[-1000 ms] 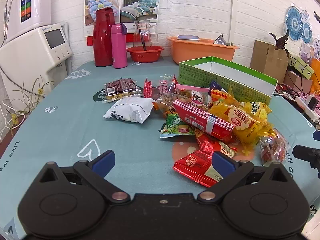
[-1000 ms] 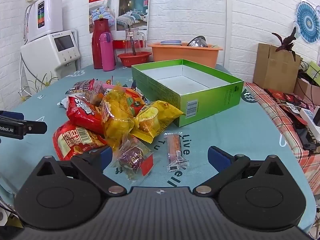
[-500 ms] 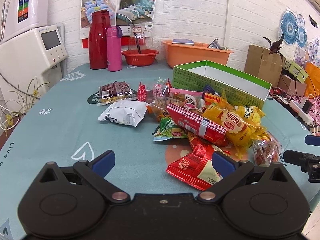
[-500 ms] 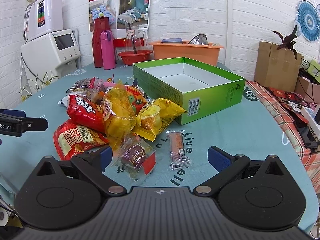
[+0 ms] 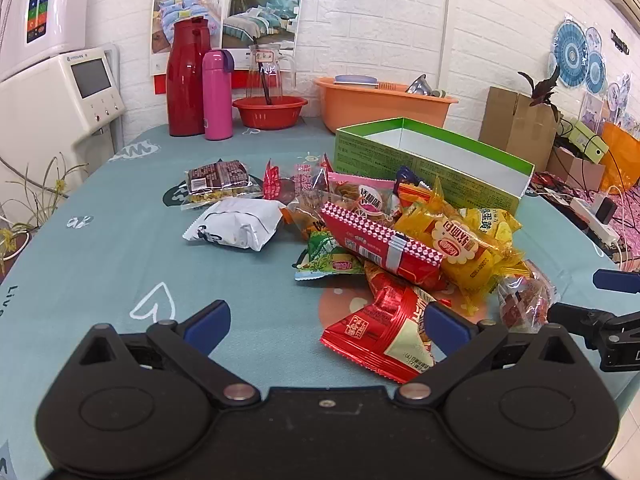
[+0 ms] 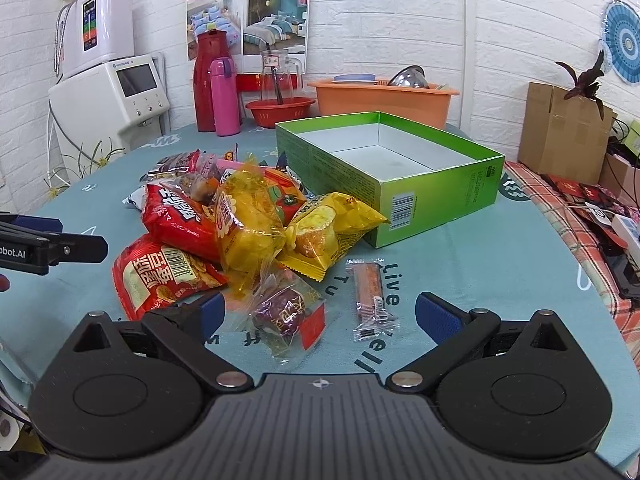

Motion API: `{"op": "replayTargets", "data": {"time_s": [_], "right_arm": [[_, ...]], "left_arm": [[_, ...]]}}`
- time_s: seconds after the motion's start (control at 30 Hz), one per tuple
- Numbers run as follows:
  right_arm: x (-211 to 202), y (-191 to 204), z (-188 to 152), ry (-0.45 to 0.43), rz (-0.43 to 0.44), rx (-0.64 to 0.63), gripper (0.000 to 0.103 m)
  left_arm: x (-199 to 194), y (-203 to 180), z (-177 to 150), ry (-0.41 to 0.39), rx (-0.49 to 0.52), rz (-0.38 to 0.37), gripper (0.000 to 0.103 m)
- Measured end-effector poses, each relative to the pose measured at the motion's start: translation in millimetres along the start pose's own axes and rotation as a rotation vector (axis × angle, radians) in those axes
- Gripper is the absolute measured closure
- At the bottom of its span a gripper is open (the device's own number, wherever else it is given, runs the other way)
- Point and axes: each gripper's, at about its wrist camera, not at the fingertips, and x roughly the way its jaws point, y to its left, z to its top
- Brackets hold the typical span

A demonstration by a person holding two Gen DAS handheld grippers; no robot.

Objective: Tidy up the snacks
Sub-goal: 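Move the left tool toward the red snack packet in the pile, then close the left tool on the red snack packet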

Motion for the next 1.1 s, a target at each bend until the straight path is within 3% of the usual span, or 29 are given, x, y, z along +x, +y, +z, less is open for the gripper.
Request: {"op": "replayTargets", "data": {"time_s": [0.33,0.47,0.57,0.73,0.87,0.9,0.93,1.1], "right_arm": [[5,5,4,-0.005,0.020,-0.004,0.000],[2,6,8,-0.076,0.038,0.039,0.000],[0,8,12,-0.151,0.090,0.071,0.000],[5,30,22,-0.116,0.228,-0.020,0.000],[13,56,29,-0.114,0.330,-0.070,0.000],[18,62,31,-0.110,0.347,-0.090,0.000],[24,68,32,-0.106,0.358,-0.112,0.000],[58,86,38,-0.062,0.313,-0.173,0.000]], "left_arm": [[6,4,1,0.006,-0.009,-0.010,0.000],[11,10,3,0.033,-0.029,-0.049,0.000],[11,17,10,0.037,-0.032,-0.098,0.000],[3,28,38,-0.031,-0.062,-0.171,0.000],[17,26,47,0.007,-0.088,-0.302,0.000],[25,25,48,0.035,-0.098,-0.322,0.002],[33,24,48,0.064,-0.108,-0.335,0.021],[63,22,57,0.119,-0.158,-0.364,0.022]]}}
